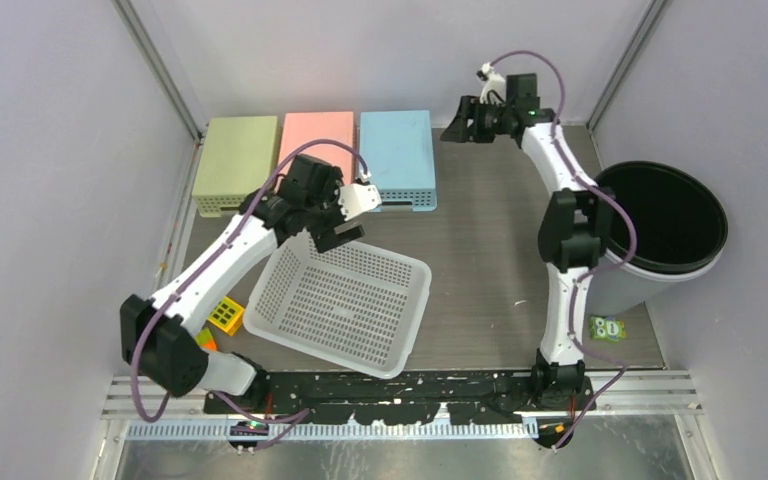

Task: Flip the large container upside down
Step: Move the container to the center of the board, then turn the container upside down at the center of the board.

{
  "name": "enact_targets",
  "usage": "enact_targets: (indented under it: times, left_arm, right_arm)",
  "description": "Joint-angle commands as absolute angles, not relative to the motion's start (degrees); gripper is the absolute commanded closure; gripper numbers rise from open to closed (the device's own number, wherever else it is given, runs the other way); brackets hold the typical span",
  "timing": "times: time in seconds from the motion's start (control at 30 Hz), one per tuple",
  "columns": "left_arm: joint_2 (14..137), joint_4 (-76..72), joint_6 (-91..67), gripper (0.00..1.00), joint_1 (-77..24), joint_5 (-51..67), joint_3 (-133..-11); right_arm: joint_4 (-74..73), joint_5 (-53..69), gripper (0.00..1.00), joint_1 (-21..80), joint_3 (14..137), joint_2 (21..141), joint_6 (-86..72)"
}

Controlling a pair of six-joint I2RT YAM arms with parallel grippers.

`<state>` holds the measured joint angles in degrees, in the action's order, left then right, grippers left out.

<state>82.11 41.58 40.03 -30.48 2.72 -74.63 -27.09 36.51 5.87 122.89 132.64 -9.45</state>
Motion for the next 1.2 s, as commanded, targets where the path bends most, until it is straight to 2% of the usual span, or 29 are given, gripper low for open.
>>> enact_targets:
  times: [0.0, 0.17, 0.2, 0.23, 0.27, 0.43, 0.6, 0.67, 0.77, 1.17]
  left_arm:
    - [71.46, 43.84, 46.11, 0.0, -30.85, 7.24, -70.46]
    - [61.89, 46.65, 48.83, 0.0, -30.76, 10.33, -63.23]
    - [59.71, 46.22, 49.48, 0.0, -30.68, 10.48, -60.99]
    - [57.58, 45.33, 50.04, 0.0, -30.54, 10.38, -58.49]
    - [55.56, 44.0, 50.57, 0.0, -30.53, 10.26, -55.99]
    - [48.97, 42.94, 49.93, 0.0, -30.18, 12.06, -49.63]
    - [45.94, 41.53, 46.91, 0.0, -29.4, 17.6, -46.69]
    - [45.76, 40.65, 45.75, 0.0, -28.11, 20.65, -45.94]
    - [46.65, 40.66, 44.87, 0.0, -25.76, 22.78, -45.79]
    - [43.97, 40.88, 41.47, 0.0, -14.41, 34.91, -45.27]
  right_arm:
    - [-31.23, 42.1, 0.29, 7.13, 112.41, 111.87, 10.6]
    - [-46.58, 42.02, 0.2, 12.24, 98.97, 97.76, 33.56]
    - [-50.03, 41.4, 0.15, 14.0, 96.56, 95.05, 38.77]
    - [-52.28, 40.0, 0.04, 16.01, 93.91, 92.26, 44.38]
    - [-53.89, 38.01, 0.01, 18.45, 90.74, 89.36, 48.24]
    - [-53.28, 35.56, 0.0, 28.99, 75.66, 73.94, 57.21]
    - [-57.05, 43.27, 0.0, 31.83, 67.45, 65.49, 69.09]
    - [-61.55, 44.49, 0.0, 31.94, 66.59, 65.2, 77.02]
    - [-61.22, 45.28, 0.0, 33.38, 64.39, 65.53, 79.26]
    - [-41.7, 42.44, 0.06, 42.16, 53.86, 67.36, 73.58]
